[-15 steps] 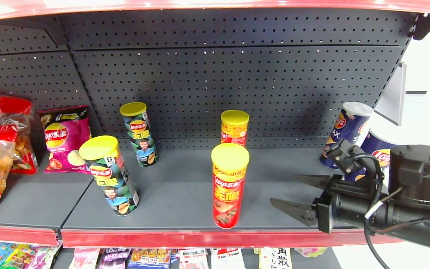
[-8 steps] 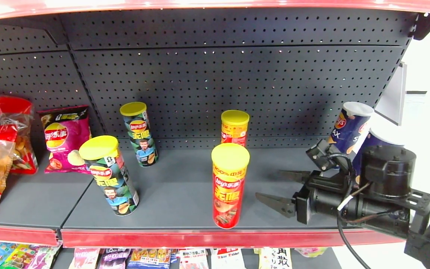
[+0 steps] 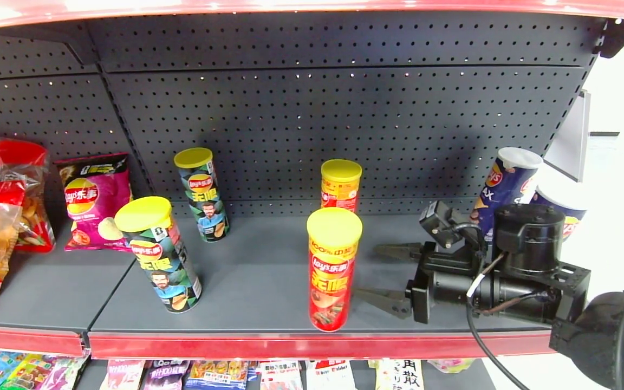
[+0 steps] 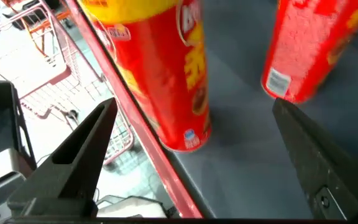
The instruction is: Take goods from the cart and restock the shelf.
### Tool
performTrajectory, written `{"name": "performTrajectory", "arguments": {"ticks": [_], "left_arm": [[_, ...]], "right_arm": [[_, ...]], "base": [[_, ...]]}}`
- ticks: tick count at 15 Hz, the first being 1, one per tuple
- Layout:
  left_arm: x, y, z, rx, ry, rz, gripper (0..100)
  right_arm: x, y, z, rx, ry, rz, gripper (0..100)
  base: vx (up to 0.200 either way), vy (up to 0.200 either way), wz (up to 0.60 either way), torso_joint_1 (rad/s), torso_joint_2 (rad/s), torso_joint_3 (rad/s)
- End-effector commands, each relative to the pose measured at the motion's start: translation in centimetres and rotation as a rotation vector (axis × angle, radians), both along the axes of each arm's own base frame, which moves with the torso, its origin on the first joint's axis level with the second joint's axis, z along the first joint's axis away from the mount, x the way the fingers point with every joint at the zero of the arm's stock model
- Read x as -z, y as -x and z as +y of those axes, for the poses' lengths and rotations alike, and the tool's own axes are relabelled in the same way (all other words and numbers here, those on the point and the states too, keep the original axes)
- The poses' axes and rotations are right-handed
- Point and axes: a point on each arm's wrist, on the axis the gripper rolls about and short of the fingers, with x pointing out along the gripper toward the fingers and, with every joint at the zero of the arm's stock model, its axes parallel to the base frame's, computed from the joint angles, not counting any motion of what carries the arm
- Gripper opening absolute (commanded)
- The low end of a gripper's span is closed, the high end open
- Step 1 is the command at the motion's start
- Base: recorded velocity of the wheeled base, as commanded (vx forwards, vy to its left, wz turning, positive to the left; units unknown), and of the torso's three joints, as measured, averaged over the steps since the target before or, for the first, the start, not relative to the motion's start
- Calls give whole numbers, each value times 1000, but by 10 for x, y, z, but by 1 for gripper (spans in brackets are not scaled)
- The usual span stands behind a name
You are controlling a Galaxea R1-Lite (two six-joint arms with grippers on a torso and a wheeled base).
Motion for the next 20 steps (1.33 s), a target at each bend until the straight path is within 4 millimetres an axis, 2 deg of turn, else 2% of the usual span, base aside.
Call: {"name": "performTrajectory", "arguments": {"ticks": [1, 10, 18, 20], "left_arm": [[0, 0, 0, 0, 0, 0, 100], [0, 0, 0, 0, 0, 0, 100], [0, 0, 0, 0, 0, 0, 100], [0, 0, 0, 0, 0, 0, 100]], "right_arm": [[3, -6, 4, -3, 3, 1, 100], [-2, -11, 9, -14, -14, -63, 100], [-3, 2, 7, -34, -12, -89, 100], [-4, 1, 12, -45, -20, -100, 100]], "base": [[0, 0, 0, 0, 0, 0], [0, 0, 0, 0, 0, 0], [0, 0, 0, 0, 0, 0], [0, 0, 0, 0, 0, 0]]}}
